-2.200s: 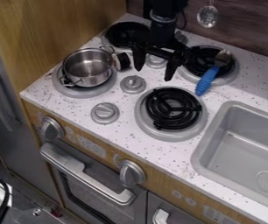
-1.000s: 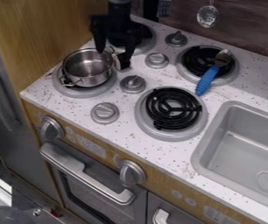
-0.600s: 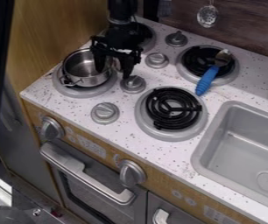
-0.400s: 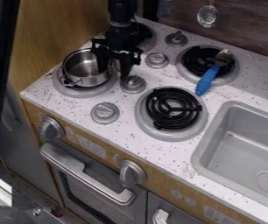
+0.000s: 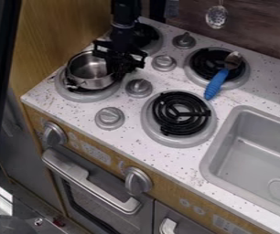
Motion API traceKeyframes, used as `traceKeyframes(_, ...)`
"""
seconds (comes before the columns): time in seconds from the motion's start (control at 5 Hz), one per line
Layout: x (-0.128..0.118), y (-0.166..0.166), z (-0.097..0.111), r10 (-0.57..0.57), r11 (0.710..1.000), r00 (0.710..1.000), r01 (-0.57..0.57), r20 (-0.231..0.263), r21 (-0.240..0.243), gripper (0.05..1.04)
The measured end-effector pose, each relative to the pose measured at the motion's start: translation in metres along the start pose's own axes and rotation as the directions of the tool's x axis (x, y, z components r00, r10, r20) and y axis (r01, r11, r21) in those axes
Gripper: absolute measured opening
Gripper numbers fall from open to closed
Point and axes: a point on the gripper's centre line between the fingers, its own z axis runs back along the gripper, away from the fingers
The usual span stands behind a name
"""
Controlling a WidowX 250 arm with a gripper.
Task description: Mover olla plateada al fogon inferior derecha
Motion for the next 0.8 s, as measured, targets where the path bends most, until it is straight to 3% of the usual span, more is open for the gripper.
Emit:
traceKeyframes(0.2, -0.001, -0.003, 0.000, -0.018, 1.000, 1.000, 0.018, 0.004, 0.012, 0.076)
traceKeyframes(0.4, -0.017, -0.013, 0.015, -0.043, 0.999, 0.999, 0.042, 0.033, 0.027, 0.069)
traceKeyframes(0.6, -0.048, -0.055, 0.037, -0.080, 0.995, 0.994, 0.076, 0.071, 0.059, 0.069)
traceKeyframes(0.8, -0.079, -0.097, 0.034, -0.121, 0.991, 0.991, 0.117, 0.062, 0.069, 0.069)
